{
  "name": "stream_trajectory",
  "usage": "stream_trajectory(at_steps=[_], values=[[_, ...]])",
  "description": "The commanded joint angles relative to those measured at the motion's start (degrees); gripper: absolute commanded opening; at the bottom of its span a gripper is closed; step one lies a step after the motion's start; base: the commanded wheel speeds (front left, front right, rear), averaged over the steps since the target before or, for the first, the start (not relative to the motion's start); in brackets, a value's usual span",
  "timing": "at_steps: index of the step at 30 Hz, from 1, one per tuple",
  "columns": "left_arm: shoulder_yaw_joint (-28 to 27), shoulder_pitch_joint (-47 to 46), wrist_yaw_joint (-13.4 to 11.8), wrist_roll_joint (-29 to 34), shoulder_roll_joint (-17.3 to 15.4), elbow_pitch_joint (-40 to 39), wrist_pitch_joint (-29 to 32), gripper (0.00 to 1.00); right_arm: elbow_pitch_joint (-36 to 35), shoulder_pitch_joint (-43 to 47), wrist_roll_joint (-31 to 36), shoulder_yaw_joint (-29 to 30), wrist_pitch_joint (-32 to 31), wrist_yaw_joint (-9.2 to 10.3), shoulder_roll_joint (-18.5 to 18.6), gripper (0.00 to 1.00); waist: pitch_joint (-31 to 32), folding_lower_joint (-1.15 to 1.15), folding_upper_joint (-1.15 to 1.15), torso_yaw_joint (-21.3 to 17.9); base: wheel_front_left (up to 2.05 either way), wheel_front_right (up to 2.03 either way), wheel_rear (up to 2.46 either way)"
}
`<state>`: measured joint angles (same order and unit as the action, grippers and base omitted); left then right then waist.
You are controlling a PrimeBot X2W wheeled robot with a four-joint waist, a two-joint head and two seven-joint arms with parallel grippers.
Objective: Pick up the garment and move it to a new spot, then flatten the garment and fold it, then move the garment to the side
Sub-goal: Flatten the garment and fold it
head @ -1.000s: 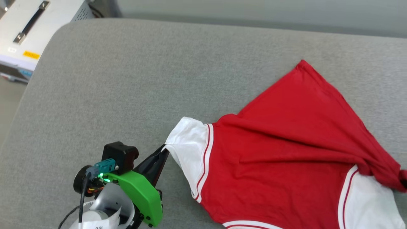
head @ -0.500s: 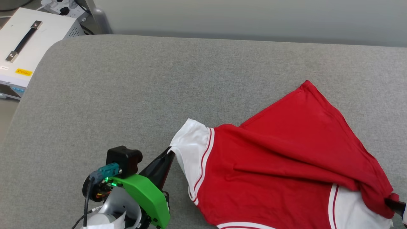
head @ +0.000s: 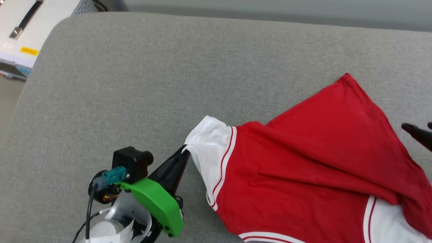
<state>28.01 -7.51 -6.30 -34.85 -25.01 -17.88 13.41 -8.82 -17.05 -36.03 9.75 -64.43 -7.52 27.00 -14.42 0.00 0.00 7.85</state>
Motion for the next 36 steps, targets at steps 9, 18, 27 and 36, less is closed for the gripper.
stream_trajectory(at_steps=[9, 18, 27, 36], values=[[1.1, -3.4, 1.3, 0.7, 1.9, 0.0, -2.1, 0.0, 4.4, -14.2, 3.5, -4.6, -4.8, 0.03, 1.6, 1.0, -9.5, 0.0, 0.0, 8.5, 0.0, 0.0, 0.0], [2.4, -5.0, 2.4, 0.9, 3.3, 0.9, -3.6, 0.0, 12.4, -21.2, 6.0, -8.1, -4.7, 0.03, 5.3, 1.0, -14.0, 0.0, 0.0, 13.3, 0.0, 0.0, 0.0], [3.3, -5.9, 3.1, 0.7, 4.6, 2.3, -4.9, 0.0, 18.4, -21.9, 6.1, -11.6, -2.7, 0.03, 7.4, 1.0, -15.6, 0.0, 0.0, 15.3, 0.0, 0.0, 0.0], [3.4, -6.1, 3.2, 0.6, 4.5, 3.4, -5.3, 0.0, 21.6, -18.6, 4.5, -14.7, -3.0, 0.03, 9.1, 0.0, -15.0, 0.0, 0.0, 15.6, 0.0, 0.0, 0.0]])
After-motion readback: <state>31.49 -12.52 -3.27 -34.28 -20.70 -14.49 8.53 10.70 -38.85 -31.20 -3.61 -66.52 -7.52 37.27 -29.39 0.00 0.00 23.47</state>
